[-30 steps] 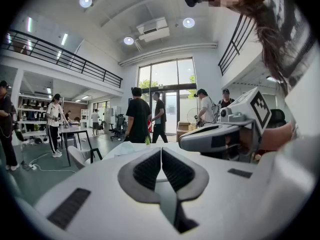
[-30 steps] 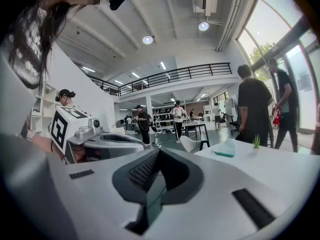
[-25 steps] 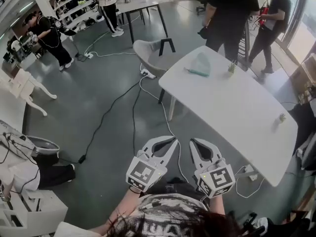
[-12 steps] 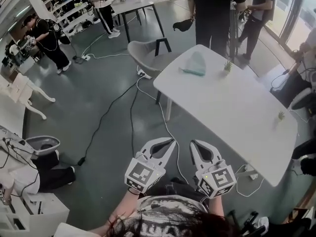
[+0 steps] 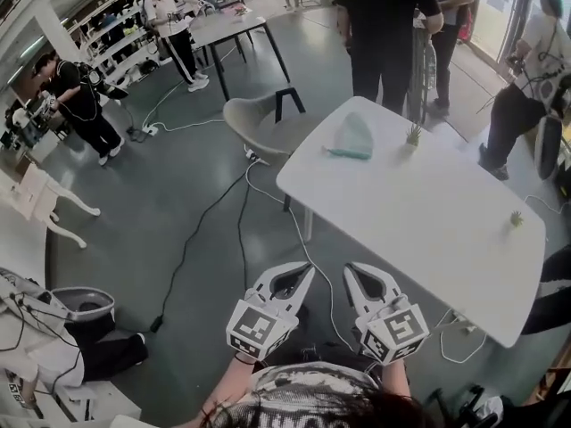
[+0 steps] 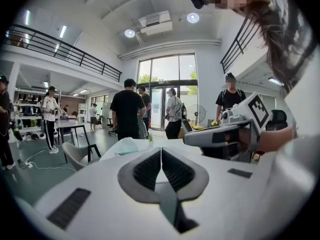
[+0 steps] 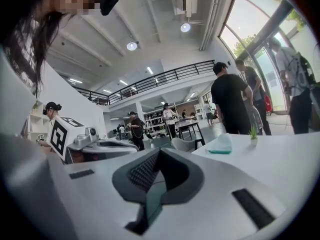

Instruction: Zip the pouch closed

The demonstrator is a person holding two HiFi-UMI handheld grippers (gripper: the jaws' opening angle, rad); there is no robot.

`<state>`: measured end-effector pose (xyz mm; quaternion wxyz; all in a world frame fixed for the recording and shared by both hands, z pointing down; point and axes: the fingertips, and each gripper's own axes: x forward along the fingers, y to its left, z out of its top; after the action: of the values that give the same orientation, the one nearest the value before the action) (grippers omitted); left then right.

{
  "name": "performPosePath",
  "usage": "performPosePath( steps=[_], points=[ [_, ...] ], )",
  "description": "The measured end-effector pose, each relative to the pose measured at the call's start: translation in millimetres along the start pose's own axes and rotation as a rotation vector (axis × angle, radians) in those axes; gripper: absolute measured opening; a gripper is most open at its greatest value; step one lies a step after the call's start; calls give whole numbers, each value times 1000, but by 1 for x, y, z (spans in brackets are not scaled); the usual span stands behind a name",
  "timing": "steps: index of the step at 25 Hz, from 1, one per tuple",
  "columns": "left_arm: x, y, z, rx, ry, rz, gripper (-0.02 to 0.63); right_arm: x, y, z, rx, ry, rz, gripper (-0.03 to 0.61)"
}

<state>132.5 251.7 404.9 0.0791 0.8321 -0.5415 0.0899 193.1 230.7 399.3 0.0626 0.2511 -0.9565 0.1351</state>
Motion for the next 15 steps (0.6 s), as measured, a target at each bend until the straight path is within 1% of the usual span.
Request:
performPosePath(
  steps=[3, 8, 12, 15],
  points=[
    [16, 36, 2, 5, -5, -23, 13, 36, -10, 10, 16, -21, -16, -2],
    [29, 100, 17, 23, -9, -65, 12, 105, -23, 31, 33, -37, -45, -2],
    [40, 155, 27, 4, -18, -85, 12, 154, -35, 52, 57, -42, -79, -2],
    [51, 192, 27, -12, -25, -101, 12, 184, -42, 60, 52, -36, -108, -2]
  ],
)
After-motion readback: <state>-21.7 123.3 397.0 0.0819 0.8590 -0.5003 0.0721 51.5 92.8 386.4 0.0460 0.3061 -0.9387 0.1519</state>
